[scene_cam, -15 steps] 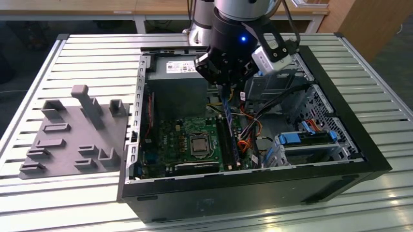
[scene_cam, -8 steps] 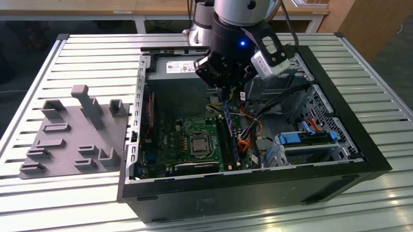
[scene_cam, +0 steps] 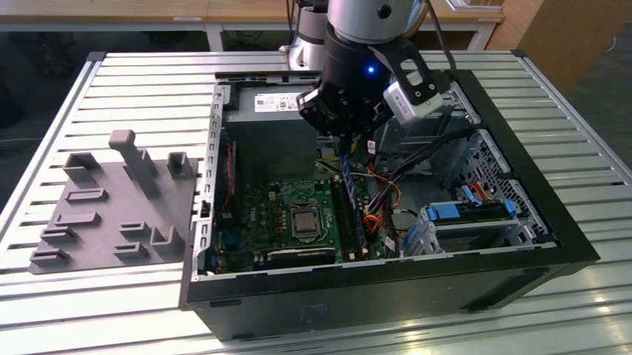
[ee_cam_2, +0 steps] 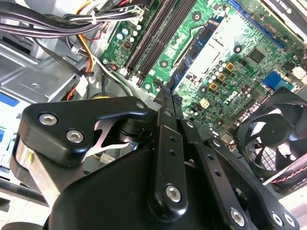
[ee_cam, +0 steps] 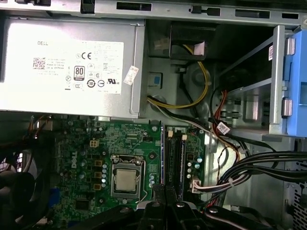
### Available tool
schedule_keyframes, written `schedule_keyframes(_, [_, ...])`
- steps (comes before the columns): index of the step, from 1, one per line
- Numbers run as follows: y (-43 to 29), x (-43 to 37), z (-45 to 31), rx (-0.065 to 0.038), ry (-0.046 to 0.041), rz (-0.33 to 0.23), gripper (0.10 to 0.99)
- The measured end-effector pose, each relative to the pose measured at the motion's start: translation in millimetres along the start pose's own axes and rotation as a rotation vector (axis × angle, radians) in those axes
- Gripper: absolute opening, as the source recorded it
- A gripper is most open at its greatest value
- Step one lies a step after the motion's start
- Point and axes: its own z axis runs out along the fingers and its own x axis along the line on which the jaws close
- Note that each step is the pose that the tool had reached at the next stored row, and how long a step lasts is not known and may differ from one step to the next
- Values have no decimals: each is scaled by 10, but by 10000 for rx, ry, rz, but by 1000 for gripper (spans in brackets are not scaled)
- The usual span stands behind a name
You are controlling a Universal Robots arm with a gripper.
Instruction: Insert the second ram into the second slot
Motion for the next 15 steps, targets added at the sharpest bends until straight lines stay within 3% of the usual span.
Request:
schedule_keyframes(11, [-35, 8, 25, -2, -2, -2, 118])
schedule_keyframes(15, [-92, 11, 45, -1, -2, -1, 118])
